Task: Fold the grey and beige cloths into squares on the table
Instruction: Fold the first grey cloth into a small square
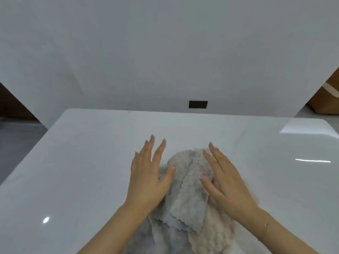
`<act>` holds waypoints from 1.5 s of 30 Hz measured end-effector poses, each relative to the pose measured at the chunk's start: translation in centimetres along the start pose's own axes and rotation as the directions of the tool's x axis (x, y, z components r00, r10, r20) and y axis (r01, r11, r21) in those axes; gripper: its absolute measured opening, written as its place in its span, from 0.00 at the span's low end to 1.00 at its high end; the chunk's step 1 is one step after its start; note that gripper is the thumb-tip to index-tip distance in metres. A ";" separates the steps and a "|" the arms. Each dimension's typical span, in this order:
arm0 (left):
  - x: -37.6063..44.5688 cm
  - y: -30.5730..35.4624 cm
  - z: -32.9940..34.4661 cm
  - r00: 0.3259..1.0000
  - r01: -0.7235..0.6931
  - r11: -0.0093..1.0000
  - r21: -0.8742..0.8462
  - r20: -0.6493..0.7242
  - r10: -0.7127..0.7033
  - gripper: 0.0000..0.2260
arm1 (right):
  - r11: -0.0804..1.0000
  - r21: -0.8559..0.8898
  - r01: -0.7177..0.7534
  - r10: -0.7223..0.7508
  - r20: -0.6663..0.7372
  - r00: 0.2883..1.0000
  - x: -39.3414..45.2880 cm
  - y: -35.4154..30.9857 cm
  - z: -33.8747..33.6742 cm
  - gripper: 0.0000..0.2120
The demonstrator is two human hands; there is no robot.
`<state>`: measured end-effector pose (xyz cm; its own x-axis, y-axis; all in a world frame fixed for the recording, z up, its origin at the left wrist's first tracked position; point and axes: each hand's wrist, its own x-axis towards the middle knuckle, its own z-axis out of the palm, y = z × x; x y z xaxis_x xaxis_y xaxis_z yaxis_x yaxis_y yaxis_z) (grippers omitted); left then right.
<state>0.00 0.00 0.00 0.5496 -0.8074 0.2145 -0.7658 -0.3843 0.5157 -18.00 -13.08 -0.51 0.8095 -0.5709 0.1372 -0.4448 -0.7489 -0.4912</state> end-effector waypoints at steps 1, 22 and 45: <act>-0.8 -0.5 0.9 0.999 0.012 0.999 -0.030 0.039 -0.011 0.29 | 0.999 0.029 -0.024 0.024 0.009 1.000 -0.7 0.3 1.1 0.32; -7.5 -5.7 9.8 0.972 -0.214 0.884 -0.416 -0.180 0.151 0.14 | 0.993 -0.108 0.040 -0.063 -0.222 0.973 -5.2 3.4 10.8 0.35; -8.0 -7.2 0.9 0.945 0.088 -0.144 -0.986 0.128 -0.300 0.13 | 0.988 -0.091 0.121 -0.142 -0.277 0.950 -6.2 3.6 10.4 0.32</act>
<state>0.81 8.84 -6.17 0.7067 -0.7051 -0.0586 0.4875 0.4253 0.7625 -20.61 -8.77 -12.10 0.7265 -0.5293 0.4382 -0.3762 -0.8400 -0.3910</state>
